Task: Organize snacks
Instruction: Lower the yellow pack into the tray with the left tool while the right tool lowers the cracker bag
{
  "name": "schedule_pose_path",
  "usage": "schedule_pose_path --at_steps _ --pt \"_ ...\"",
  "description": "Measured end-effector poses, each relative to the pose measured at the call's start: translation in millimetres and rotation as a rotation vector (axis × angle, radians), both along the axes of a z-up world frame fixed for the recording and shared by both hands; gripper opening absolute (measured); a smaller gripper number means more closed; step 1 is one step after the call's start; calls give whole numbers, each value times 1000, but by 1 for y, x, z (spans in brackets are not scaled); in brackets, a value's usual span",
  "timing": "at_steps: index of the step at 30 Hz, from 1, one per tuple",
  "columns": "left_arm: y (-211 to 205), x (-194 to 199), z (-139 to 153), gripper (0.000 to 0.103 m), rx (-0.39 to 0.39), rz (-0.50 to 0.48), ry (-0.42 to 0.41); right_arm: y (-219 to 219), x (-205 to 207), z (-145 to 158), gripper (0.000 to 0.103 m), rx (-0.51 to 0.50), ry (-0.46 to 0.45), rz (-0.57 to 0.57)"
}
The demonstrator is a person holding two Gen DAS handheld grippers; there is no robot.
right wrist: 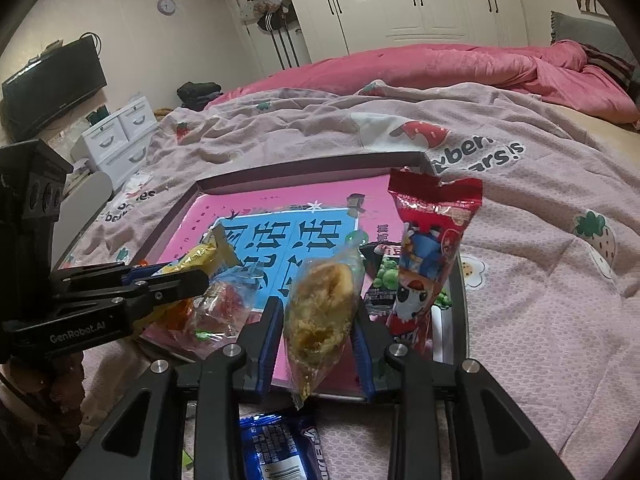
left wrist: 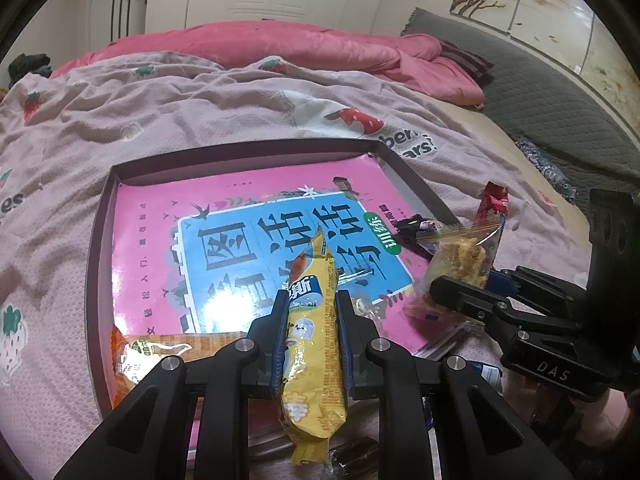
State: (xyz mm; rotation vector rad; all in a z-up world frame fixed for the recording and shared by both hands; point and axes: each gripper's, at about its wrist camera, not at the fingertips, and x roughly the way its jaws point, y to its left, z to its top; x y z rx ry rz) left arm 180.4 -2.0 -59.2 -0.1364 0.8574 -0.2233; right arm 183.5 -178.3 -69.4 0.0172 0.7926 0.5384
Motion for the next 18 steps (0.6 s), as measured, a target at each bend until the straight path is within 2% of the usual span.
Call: schedule_pose_path --at_steps 18 --pt "9 -1 0 24 1 36 7 -3 -2 4 43 -21 -23 -20"
